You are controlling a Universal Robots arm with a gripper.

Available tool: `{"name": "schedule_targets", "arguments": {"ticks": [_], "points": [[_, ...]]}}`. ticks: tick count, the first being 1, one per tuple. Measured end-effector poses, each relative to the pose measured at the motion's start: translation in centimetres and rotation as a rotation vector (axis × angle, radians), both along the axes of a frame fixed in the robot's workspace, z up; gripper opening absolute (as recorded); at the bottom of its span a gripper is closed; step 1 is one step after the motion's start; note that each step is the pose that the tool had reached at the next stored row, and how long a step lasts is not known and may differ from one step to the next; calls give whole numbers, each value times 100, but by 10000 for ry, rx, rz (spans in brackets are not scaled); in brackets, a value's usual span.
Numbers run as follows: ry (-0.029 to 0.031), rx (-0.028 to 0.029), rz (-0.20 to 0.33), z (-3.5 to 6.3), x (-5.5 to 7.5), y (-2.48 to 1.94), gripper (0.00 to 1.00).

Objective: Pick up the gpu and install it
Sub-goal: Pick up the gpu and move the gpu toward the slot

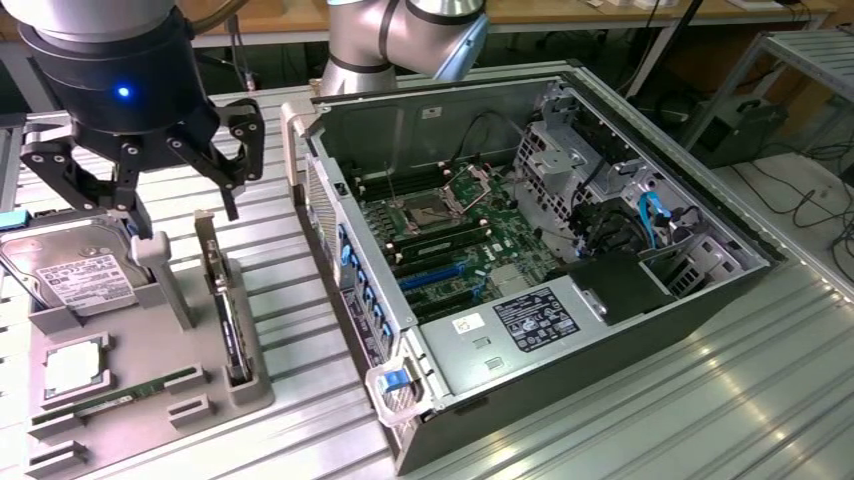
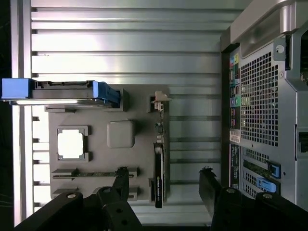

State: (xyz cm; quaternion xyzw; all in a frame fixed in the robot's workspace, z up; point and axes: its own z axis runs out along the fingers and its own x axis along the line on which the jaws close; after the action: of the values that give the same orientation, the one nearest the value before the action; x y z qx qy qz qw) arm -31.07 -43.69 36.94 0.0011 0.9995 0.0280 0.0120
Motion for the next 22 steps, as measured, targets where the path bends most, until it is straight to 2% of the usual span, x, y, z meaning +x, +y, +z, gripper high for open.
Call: {"name": "schedule_targets", "arguments": {"ticks": [22], "points": [[-12, -10, 0, -94, 0, -8, 70]]}}
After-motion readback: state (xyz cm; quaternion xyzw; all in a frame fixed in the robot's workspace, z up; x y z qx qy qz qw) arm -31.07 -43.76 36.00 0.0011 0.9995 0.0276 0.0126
